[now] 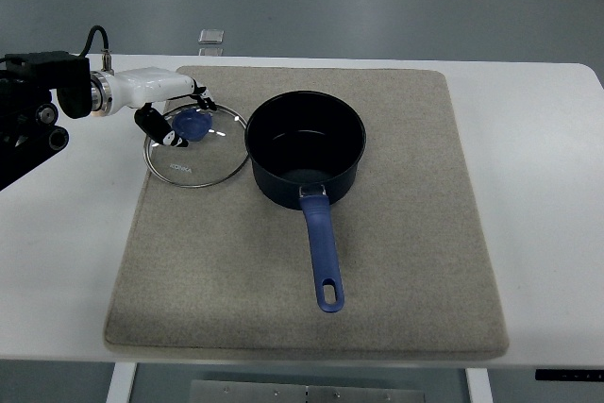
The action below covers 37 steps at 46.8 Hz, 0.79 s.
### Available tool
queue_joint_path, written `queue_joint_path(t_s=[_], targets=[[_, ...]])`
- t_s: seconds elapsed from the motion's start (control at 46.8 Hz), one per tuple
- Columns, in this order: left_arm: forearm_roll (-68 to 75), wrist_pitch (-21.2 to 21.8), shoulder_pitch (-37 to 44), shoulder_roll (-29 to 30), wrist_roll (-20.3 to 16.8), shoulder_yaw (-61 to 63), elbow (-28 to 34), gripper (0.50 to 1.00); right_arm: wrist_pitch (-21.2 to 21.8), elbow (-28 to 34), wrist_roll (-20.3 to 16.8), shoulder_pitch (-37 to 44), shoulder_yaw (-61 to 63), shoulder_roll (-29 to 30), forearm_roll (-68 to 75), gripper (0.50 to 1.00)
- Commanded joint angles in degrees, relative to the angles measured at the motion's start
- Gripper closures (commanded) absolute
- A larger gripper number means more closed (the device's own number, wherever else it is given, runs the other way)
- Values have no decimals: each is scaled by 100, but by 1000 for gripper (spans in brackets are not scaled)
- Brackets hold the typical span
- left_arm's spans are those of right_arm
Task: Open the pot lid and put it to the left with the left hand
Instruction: 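Open the left hand to release the lid knob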
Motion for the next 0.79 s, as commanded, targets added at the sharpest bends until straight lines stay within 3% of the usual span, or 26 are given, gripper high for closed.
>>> queue_joint_path(t_s=[0.0,0.299,0.77], targets=[[-21,-1,1,24,0,1,-2,510,0,0,0,0,0,0,0,585],[-310,8,-17,95,0,-69,-37,508,0,0,0,0,0,0,0,585],[-3648,16,-52,279,0,-402,252,506,0,0,0,0,0,0,0,585]])
